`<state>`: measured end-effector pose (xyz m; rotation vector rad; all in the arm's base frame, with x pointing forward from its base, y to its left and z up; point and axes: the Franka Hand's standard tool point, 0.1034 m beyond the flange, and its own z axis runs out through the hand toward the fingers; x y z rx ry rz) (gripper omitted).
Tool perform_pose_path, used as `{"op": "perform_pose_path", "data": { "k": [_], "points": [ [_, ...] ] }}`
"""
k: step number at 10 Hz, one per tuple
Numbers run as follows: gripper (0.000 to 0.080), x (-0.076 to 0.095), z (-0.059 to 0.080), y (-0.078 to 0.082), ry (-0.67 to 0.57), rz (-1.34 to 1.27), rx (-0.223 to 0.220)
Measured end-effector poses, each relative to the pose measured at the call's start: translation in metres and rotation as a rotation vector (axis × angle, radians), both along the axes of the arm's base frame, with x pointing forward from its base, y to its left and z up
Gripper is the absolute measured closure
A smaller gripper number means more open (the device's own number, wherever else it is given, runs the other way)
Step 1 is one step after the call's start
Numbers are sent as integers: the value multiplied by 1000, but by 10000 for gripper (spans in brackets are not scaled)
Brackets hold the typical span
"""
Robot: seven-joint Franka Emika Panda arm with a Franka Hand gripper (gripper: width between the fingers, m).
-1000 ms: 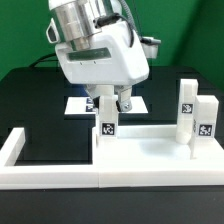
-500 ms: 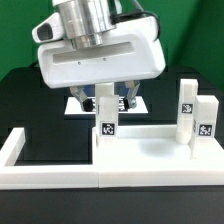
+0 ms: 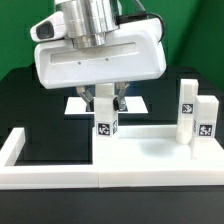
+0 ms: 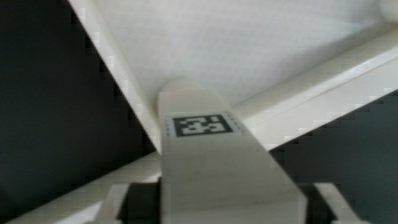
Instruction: Assemble desk
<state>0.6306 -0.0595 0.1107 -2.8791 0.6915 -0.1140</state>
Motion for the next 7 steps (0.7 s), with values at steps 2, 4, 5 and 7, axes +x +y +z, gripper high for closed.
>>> {"op": "perform_pose_path", "data": {
  "k": [2, 4, 5, 7],
  "points": [
    [500, 0, 0, -2, 23, -153, 21],
    [502, -1, -1, -3, 88, -478, 74],
    [505, -1, -2, 0, 129, -711, 120],
    [505, 1, -2, 4, 182, -1001, 204]
  ]
}}
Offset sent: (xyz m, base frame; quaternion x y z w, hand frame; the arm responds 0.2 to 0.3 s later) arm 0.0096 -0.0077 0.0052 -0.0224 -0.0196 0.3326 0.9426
